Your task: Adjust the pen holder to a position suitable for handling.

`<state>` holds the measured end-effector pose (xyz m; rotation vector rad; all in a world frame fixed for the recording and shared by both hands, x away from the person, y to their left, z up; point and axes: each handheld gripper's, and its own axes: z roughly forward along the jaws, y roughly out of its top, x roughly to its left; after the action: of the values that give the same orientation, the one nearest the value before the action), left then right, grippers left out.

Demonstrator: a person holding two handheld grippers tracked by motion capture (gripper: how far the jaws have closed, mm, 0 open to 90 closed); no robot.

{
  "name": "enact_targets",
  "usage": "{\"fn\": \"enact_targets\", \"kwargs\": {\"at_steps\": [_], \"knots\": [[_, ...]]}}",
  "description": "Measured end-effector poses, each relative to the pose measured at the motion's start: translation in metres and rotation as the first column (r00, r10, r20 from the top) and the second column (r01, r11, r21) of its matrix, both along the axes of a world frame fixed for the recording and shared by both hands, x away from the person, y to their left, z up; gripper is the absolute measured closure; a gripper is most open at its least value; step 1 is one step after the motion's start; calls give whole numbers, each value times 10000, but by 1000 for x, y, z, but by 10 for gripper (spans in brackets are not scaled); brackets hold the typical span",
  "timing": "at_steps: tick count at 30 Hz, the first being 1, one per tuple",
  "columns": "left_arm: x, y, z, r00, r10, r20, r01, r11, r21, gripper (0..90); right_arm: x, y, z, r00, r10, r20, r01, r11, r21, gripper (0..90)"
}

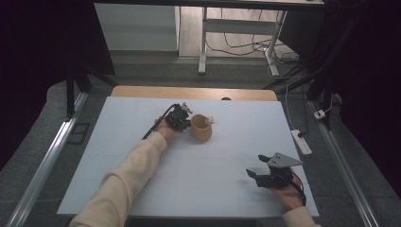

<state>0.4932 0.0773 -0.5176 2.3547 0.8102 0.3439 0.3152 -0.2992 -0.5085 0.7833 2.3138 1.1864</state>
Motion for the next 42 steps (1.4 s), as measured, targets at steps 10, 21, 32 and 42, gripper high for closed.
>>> {"fn": "enact_targets", "kwargs": {"at_steps": [10, 21, 32, 42], "knots": [[-4, -15, -1, 9996, -287, -7, 287, 9996, 71, 887, 0, 0, 0, 10000, 45, -15, -44, 10000, 60, 237], [-7, -28, 0, 9986, -526, 7, 526, 9986, 8, 888, 0, -1, 0, 10000, 71, -30, -71, 9999, 84, 237], [-9, -34, 2, 9978, -655, -59, 654, 9978, -87, 887, 0, -1, 0, 10000, 65, -14, -65, 9999, 117, 237], [-17, -11, 24, 9990, -369, 265, 376, 9990, -250, 882, -1, -2, 1, 10000, -53, 20, 52, 10000, 75, 237]]}}
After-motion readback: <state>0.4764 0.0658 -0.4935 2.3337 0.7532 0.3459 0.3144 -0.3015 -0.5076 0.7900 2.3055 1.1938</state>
